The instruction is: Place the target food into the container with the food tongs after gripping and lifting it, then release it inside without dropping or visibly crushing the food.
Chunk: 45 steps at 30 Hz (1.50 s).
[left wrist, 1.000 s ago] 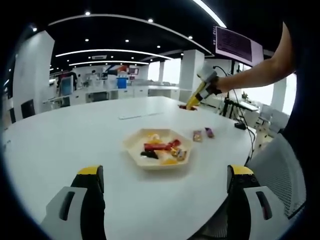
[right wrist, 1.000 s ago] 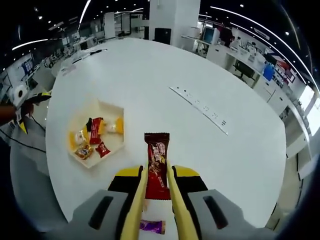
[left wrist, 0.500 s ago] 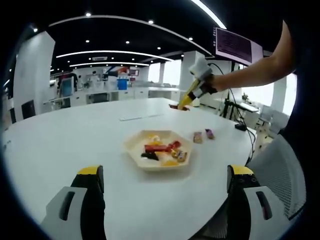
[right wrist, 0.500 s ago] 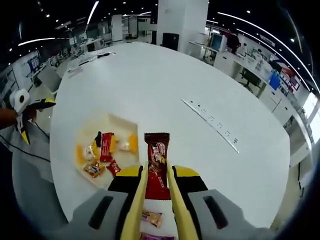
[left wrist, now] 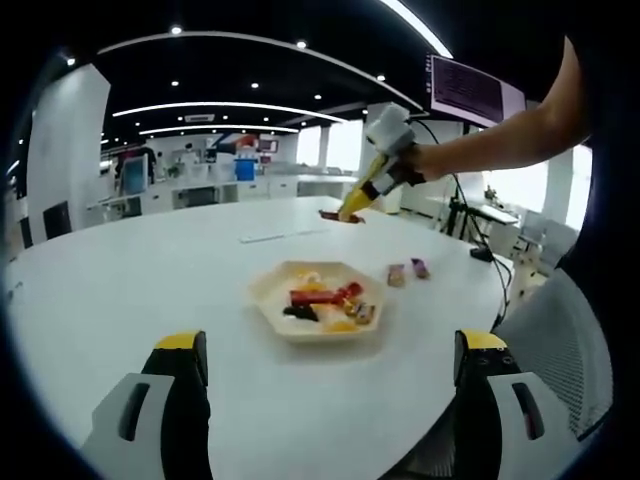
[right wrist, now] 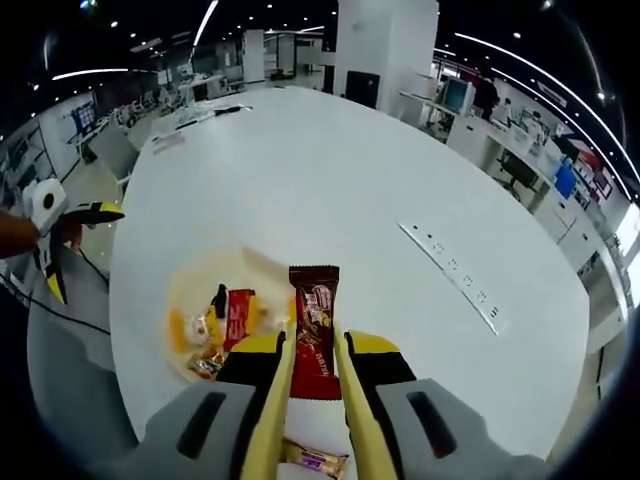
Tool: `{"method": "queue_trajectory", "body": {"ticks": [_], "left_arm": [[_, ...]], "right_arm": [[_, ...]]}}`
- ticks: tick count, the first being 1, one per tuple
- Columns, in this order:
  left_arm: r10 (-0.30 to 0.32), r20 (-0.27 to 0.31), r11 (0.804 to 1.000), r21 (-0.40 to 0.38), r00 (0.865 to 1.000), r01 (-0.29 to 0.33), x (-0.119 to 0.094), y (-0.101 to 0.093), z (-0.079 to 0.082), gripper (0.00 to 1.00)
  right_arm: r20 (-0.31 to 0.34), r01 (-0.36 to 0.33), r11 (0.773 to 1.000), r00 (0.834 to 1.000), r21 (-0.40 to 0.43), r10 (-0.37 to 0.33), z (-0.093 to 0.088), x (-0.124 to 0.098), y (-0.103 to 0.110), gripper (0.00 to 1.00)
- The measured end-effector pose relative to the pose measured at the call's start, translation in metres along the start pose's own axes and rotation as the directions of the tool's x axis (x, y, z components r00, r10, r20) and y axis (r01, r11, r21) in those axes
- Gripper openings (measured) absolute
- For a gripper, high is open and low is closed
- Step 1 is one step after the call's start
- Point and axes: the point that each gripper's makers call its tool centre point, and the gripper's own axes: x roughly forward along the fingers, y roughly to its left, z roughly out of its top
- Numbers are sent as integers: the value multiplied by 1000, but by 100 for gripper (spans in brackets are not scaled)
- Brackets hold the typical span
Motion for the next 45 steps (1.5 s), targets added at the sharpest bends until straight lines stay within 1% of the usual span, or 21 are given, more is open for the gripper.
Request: {"method": "queue_trajectory", "body": {"ticks": [5, 15, 21, 28, 31, 34, 36, 41, 45], "left_arm": [[3, 2, 1000, -1, 1000, -3, 0, 0, 1, 99], [7, 6, 1000, -3, 1000, -7, 0, 1, 1, 99], [7, 4, 1000, -3, 1000, -7, 0, 1, 0, 99], [8, 6, 1000, -4, 1000, -8, 0, 0, 1, 99], [8, 7, 1000, -4, 1000, -8, -1, 1, 2, 99], [9, 7, 1000, -3, 1000, -9, -1, 1, 1, 99], [9, 8, 1000, -3, 1000, -9, -1, 1, 1, 99], [8, 9, 1000, -3, 1000, -8, -1, 1, 2, 99], [8, 8, 1000, -4, 1000, -8, -1, 1, 1, 99]], "right_arm": [[0, -15, 1000, 1000, -20, 15, 10, 7, 11, 22], [5, -35, 999, 999, -33, 35, 16, 15, 22, 22], [12, -51, 998, 999, -43, 51, 24, 21, 33, 22], [14, -50, 998, 999, -47, 51, 26, 22, 34, 22], [23, -50, 998, 998, -38, 51, 27, 22, 34, 23], [34, -38, 998, 999, -46, 39, 28, 22, 31, 24], [36, -56, 998, 998, -27, 57, 28, 22, 34, 24], [44, -48, 998, 998, -42, 50, 29, 23, 32, 25], [37, -49, 997, 998, -62, 51, 27, 21, 32, 24]]}}
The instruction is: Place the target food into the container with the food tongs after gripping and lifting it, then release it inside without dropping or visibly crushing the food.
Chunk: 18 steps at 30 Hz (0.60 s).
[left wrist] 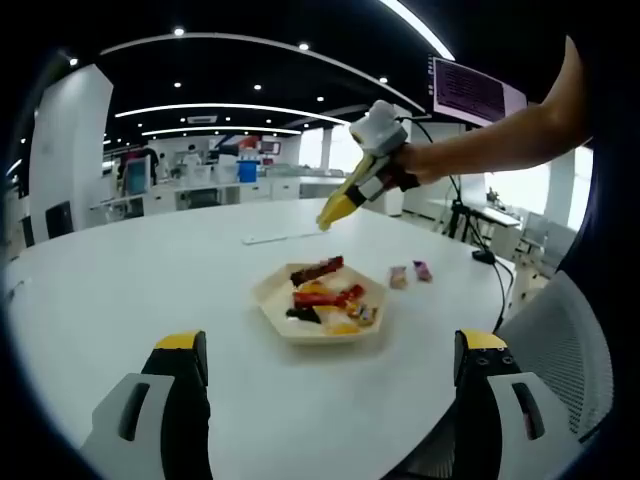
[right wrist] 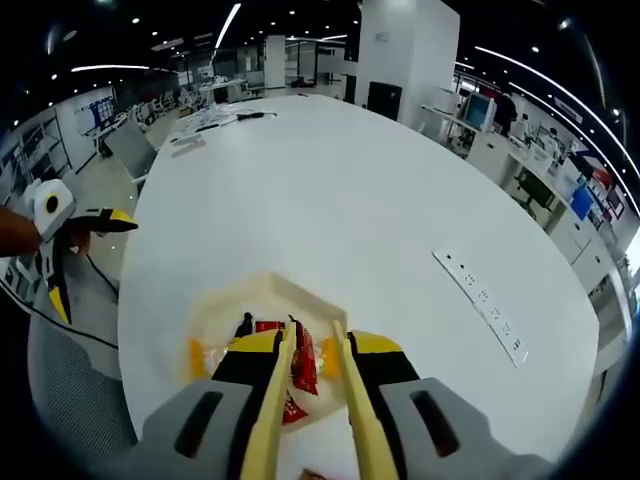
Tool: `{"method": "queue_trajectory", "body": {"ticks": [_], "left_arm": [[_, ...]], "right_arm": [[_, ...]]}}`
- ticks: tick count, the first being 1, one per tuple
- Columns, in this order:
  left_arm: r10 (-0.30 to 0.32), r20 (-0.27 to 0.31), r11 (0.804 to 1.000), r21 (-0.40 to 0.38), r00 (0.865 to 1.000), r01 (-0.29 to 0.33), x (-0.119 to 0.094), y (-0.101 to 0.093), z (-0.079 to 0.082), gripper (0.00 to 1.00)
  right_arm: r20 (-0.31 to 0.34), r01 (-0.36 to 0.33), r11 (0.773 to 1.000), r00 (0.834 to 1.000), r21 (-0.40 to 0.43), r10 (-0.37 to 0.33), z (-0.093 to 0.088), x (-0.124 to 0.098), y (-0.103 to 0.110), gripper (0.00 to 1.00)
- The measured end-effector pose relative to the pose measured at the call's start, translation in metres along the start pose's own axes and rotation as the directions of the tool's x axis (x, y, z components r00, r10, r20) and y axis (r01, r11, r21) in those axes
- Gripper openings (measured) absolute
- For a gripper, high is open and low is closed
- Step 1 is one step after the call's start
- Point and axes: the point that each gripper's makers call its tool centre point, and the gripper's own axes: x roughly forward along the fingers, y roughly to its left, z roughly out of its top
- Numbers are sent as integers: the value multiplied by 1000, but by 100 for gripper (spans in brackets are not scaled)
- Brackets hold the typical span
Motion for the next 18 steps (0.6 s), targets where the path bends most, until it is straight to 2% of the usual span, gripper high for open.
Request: {"method": "queue_trajectory", "body": {"ticks": [18], "left_arm": [[-2, -2, 1000, 2, 1000, 2, 0, -1, 0, 99]], "right_arm": [[40, -2, 1000, 999, -9, 2, 1, -21, -8, 26]]}}
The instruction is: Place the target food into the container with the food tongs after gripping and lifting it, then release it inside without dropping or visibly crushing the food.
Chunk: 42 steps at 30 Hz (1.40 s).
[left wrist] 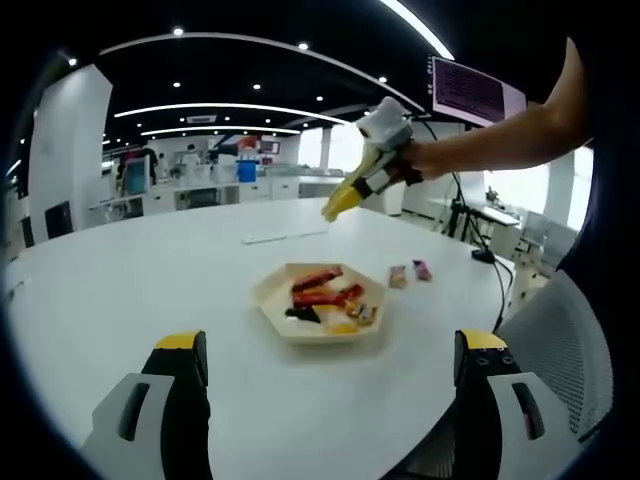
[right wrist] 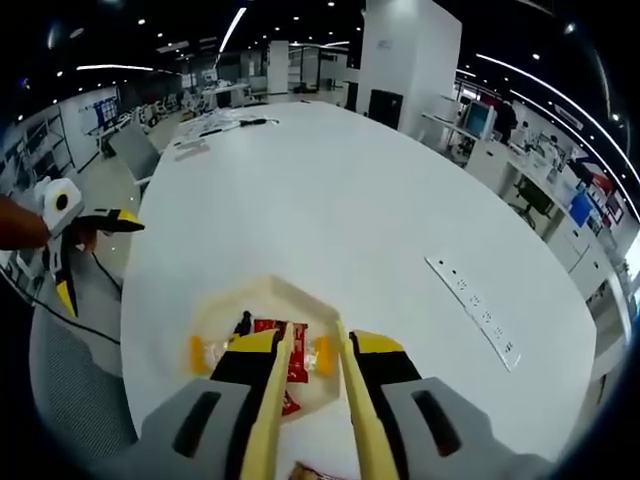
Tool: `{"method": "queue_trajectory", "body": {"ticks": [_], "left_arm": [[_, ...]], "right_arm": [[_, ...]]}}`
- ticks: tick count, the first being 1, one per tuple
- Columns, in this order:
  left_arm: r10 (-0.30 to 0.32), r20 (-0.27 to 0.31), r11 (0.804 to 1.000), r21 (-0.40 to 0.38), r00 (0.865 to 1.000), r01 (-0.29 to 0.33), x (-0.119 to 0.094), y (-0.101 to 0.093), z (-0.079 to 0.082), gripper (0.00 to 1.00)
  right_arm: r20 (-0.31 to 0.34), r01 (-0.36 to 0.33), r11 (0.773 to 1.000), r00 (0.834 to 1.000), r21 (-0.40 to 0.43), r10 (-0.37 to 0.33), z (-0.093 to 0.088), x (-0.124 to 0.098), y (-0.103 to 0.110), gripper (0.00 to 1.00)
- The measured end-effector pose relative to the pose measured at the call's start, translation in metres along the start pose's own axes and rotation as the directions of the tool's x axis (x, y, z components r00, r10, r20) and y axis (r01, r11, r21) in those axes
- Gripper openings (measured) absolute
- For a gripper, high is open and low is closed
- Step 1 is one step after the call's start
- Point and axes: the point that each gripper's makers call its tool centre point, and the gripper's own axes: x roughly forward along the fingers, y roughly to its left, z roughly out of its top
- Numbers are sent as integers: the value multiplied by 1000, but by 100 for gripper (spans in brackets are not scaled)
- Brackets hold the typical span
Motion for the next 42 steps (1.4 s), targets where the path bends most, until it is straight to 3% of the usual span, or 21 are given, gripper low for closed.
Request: {"method": "queue_trajectory", "body": {"ticks": [13, 42], "left_arm": [[-5, -9, 1000, 3, 1000, 5, 1, -2, -2, 99], [-18, -36, 1000, 6, 999, 18, 3, -3, -7, 99]], "right_arm": [[16, 2, 1000, 1000, -31, -1, -7, -18, -7, 26], [20, 5, 1000, 1000, -10, -4, -60, -68, -17, 27]]}}
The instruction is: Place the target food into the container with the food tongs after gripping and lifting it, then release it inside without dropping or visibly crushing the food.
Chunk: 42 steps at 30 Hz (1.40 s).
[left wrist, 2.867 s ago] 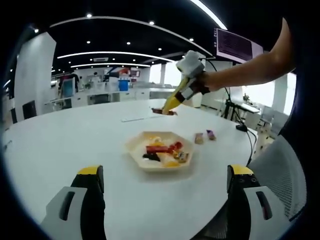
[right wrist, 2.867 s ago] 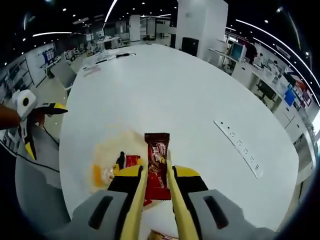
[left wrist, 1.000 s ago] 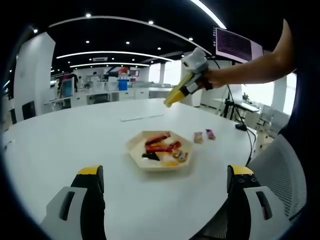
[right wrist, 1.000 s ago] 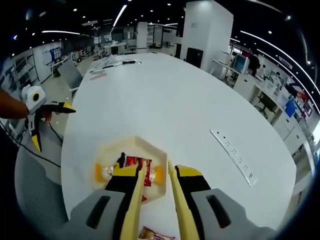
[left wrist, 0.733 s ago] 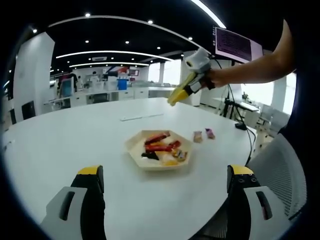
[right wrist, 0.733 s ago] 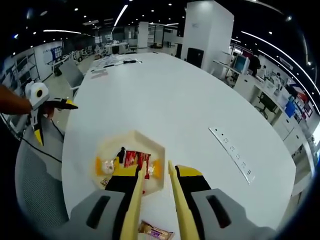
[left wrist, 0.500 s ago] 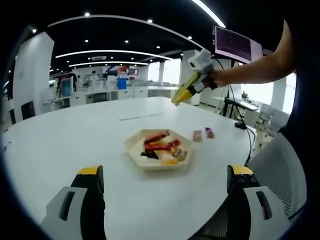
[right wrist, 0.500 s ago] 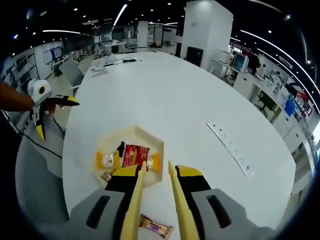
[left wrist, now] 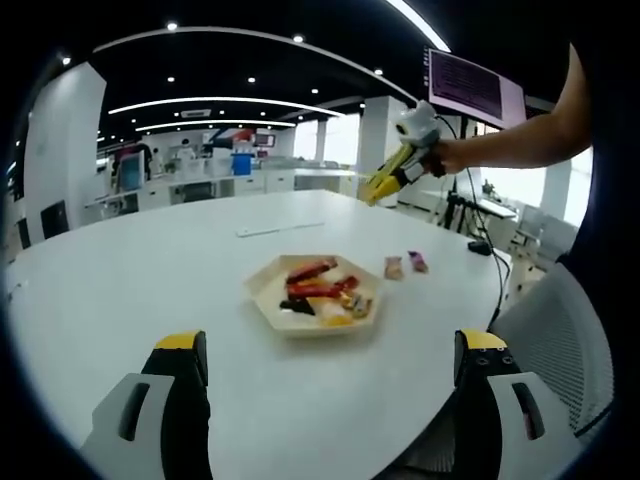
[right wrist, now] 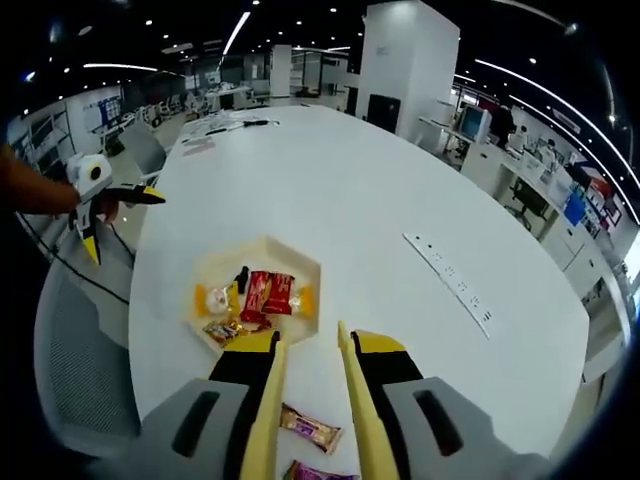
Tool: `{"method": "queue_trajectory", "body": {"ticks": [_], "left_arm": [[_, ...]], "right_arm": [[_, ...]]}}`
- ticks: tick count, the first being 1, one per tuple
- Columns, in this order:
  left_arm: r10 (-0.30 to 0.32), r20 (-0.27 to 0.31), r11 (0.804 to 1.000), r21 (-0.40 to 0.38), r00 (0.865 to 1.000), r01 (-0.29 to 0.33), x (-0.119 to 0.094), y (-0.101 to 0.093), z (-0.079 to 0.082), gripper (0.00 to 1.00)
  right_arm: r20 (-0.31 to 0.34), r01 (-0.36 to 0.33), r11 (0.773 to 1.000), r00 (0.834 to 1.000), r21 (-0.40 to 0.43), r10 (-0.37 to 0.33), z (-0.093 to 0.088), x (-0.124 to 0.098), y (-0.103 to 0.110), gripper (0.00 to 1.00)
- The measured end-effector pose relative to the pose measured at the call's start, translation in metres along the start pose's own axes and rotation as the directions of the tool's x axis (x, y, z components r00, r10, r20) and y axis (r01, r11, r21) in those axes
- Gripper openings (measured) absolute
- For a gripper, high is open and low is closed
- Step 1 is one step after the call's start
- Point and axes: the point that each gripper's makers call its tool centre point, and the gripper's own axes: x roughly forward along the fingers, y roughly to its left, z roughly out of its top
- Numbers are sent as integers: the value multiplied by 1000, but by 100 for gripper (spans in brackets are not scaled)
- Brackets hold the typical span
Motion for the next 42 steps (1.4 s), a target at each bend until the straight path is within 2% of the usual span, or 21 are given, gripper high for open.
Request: {"method": "queue_trajectory", "body": {"ticks": [14, 23, 33, 37, 42], "left_arm": [[-5, -10, 1000, 5, 1000, 5, 1, -2, -2, 99], [-6, -8, 1000, 6, 1000, 6, 1, -3, -1, 99], [-4, -11, 1000, 6, 1000, 4, 1, -2, -2, 99], [-5, -15, 1000, 7, 1000, 5, 1, -2, -3, 99], [-5, -19, 1000, 5, 1000, 5, 1, -2, -4, 99]], "right_arm": [[-12, 16, 1000, 1000, 18, -15, -30, -29, -8, 28], [-15, 25, 999, 1000, 21, -25, -41, -43, -12, 28], [-22, 21, 1000, 1000, 14, -21, -46, -45, -12, 28], [-32, 8, 1000, 999, -23, -8, -55, -40, -10, 27], [-38, -11, 1000, 999, -19, 10, -66, -34, -7, 27]]}}
